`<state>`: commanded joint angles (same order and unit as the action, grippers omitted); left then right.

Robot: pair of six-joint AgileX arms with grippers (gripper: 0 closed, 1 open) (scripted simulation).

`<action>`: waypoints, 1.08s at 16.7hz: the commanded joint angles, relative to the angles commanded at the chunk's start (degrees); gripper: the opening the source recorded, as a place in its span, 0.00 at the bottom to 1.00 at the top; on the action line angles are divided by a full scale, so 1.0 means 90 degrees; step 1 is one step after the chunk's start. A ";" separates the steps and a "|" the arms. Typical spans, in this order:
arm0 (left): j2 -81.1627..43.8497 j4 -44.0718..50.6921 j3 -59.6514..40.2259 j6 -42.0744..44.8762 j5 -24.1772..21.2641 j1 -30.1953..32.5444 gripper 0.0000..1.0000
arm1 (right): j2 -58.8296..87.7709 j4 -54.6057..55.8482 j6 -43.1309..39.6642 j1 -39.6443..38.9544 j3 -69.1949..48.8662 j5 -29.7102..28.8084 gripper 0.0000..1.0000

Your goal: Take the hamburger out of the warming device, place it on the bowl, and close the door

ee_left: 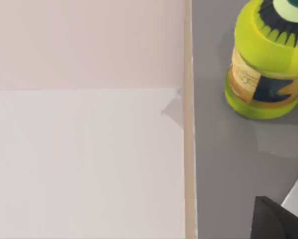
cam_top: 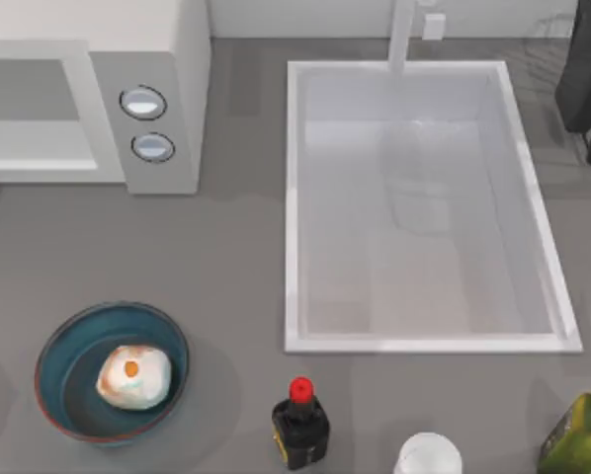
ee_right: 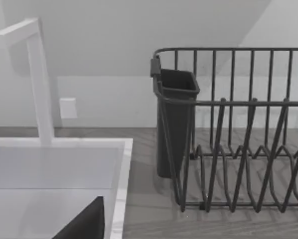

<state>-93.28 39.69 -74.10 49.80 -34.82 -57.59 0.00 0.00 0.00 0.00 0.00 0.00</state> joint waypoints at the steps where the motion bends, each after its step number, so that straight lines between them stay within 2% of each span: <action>1: -0.0295 0.0159 -0.0232 0.0131 -0.0141 -0.0132 0.00 | 0.0000 0.0000 0.0000 0.0000 0.0000 0.0000 1.00; 4: -0.0820 0.0446 -0.0639 0.0349 -0.0394 -0.0293 0.00 | 0.0000 0.0000 0.0000 0.0000 0.0000 0.0000 1.00; 11: -0.0889 0.0352 -0.0564 0.0364 -0.0398 -0.0272 0.00 | 0.0000 0.0000 0.0000 0.0000 0.0000 0.0000 1.00; 18: -0.1452 -0.1521 0.0655 0.0387 -0.0422 -0.0304 0.00 | 0.0000 0.0000 0.0000 0.0000 0.0000 0.0000 1.00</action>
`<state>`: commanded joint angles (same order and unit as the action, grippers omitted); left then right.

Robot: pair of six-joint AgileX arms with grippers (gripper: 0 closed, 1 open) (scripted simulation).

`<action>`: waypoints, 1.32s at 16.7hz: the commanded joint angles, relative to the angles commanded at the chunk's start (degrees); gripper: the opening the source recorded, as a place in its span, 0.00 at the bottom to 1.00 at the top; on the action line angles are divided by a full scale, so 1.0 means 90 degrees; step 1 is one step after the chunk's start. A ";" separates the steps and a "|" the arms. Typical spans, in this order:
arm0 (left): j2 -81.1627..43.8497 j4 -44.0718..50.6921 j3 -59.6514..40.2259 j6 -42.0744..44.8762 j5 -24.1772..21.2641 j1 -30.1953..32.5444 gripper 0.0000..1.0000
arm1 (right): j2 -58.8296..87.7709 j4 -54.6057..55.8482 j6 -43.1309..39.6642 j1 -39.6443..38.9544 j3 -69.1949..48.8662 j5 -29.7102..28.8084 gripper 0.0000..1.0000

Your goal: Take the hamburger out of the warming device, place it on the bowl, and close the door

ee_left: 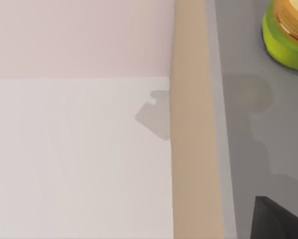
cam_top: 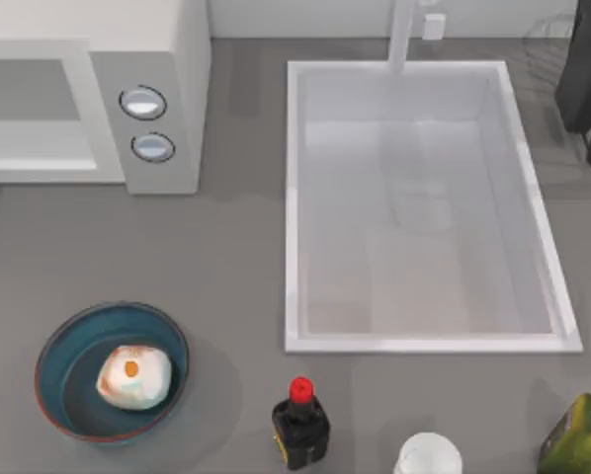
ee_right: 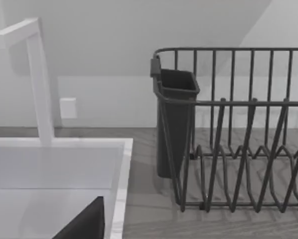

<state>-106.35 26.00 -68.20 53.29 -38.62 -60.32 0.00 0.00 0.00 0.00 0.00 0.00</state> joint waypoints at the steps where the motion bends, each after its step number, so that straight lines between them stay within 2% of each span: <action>1: -0.0077 -0.0209 0.0161 0.0004 -0.0004 -0.0005 0.00 | 0.0000 0.0000 0.0000 0.0000 0.0000 0.0000 1.00; 10: 0.0100 -0.0569 0.0613 -0.0150 0.0060 0.0159 0.00 | 0.0000 0.0000 0.0000 0.0000 0.0000 0.0000 1.00; 15: 0.1254 -0.1249 0.2171 -0.0844 0.0372 0.0787 0.00 | 0.0000 0.0000 0.0000 0.0000 0.0000 0.0000 1.00; 18: 0.1771 -0.1573 0.2750 -0.1164 0.0510 0.1072 0.00 | 0.0000 0.0000 0.0000 0.0000 0.0000 0.0000 1.00; 21: 0.1830 -0.1614 0.2812 -0.1205 0.0528 0.1108 0.00 | 0.0000 0.0000 0.0000 0.0000 0.0000 0.0000 1.00; 22: 0.1806 -0.1544 0.2665 -0.1189 0.0494 0.0727 0.00 | 0.0000 0.0000 0.0000 0.0000 0.0000 0.0000 1.00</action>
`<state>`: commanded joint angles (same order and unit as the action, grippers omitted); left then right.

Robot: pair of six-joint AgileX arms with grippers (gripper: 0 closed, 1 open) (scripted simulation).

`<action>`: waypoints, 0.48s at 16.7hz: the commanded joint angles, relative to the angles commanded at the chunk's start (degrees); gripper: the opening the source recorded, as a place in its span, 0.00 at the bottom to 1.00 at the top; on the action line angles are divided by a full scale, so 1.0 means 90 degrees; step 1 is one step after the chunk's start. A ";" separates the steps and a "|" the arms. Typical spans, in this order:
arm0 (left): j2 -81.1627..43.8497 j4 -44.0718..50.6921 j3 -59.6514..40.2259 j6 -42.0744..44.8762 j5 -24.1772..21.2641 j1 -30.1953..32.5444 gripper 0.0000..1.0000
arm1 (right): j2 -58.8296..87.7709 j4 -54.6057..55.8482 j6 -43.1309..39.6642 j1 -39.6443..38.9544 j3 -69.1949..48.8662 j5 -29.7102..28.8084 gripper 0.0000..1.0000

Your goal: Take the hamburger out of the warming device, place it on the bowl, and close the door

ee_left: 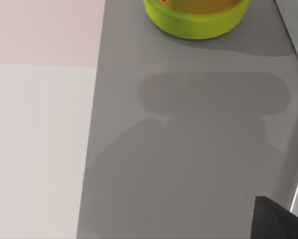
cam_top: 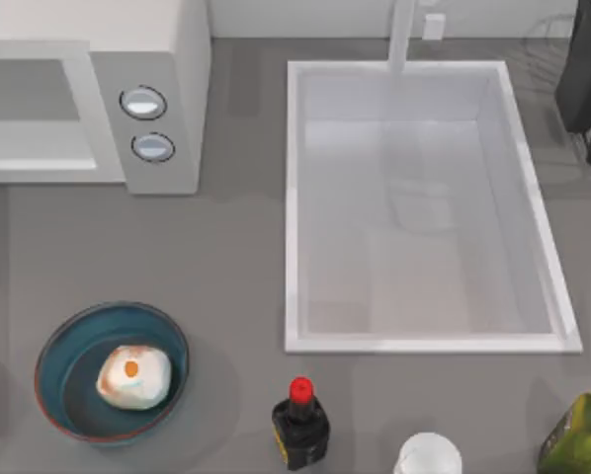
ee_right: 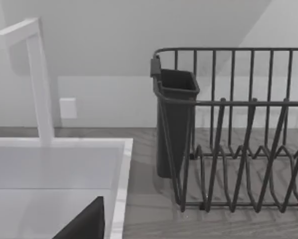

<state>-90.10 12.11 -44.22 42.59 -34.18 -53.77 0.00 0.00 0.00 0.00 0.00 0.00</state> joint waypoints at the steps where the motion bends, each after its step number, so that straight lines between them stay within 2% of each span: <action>1: 0.0020 -0.0008 0.0019 -0.0019 0.0015 0.0020 0.00 | 0.0000 0.0000 0.0000 0.0000 0.0000 0.0000 1.00; 3: 0.0256 -0.0086 0.0249 -0.0241 0.0161 0.0248 0.00 | 0.0000 0.0000 0.0000 0.0000 0.0000 0.0000 1.00; 8: 0.1702 -0.0435 0.1443 -0.1298 0.0818 0.1398 0.00 | 0.0000 0.0000 0.0000 0.0000 0.0000 0.0000 1.00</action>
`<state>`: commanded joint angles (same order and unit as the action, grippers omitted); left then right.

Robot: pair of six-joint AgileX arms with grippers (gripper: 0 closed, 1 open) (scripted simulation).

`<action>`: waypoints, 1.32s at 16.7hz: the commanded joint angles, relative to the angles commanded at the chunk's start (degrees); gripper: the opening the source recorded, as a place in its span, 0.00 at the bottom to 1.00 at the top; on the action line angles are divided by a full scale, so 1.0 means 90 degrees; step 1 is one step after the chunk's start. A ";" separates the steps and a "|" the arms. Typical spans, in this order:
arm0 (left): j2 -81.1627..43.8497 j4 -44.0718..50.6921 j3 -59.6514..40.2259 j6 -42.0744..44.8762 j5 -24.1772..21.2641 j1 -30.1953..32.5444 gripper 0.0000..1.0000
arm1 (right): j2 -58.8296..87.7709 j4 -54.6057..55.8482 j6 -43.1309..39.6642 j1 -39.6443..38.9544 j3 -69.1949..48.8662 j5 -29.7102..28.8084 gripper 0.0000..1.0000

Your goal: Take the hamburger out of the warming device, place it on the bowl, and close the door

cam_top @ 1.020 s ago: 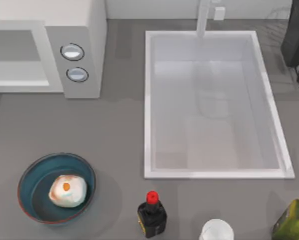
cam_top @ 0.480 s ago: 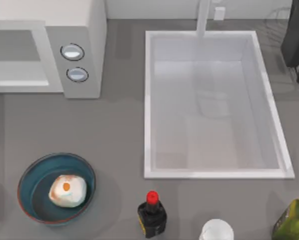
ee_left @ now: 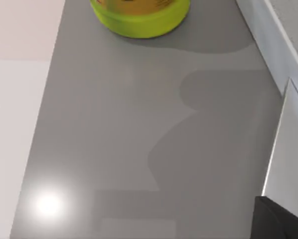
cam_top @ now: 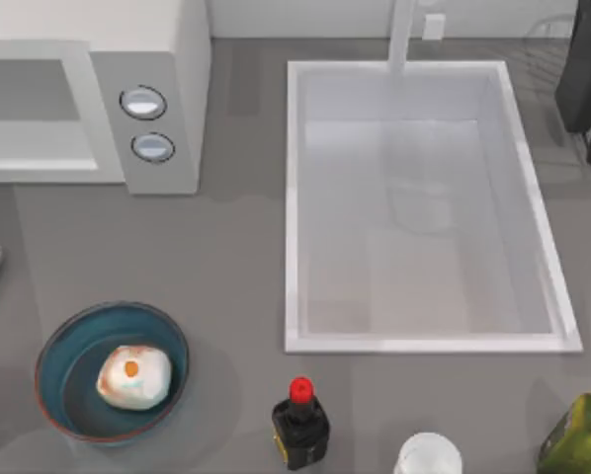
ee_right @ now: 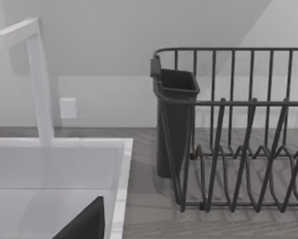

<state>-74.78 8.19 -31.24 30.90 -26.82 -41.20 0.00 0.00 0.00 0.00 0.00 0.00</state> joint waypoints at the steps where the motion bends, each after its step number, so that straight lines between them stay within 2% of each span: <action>1: 0.0206 -0.0063 0.0202 -0.0192 0.0117 0.0200 0.00 | 0.0000 0.0000 0.0000 0.0000 0.0000 0.0000 1.00; 6: 0.0422 -0.0139 0.0412 -0.0399 0.0260 0.0407 0.00 | 0.0000 0.0000 0.0000 0.0000 0.0000 0.0000 1.00; 7: 0.0365 -0.0369 0.0158 0.0171 0.1046 0.0014 0.00 | 0.0000 0.0000 0.0000 0.0000 0.0000 0.0000 1.00; 9: 0.0436 -0.0347 0.0196 0.0084 0.1133 0.0110 0.00 | 0.0000 0.0000 0.0000 0.0000 0.0000 0.0000 1.00; 12: 0.0815 -0.0232 0.0397 -0.0390 0.1605 0.0743 0.00 | 0.0000 0.0000 0.0000 0.0000 0.0000 0.0000 1.00; 18: 0.1898 0.0087 0.0968 -0.1721 0.2925 0.2724 0.00 | 0.0000 0.0000 0.0000 0.0000 0.0000 0.0000 1.00; 20: 0.2099 0.0145 0.1075 -0.1960 0.3163 0.2986 0.00 | 0.0000 0.0000 0.0000 0.0000 0.0000 0.0000 1.00; 22: 0.2123 0.0153 0.1087 -0.1989 0.3192 0.3016 0.00 | 0.0000 0.0000 0.0000 0.0000 0.0000 0.0000 1.00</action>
<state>-55.67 9.56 -21.45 13.00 1.91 -14.06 0.00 0.00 0.00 0.00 0.00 0.00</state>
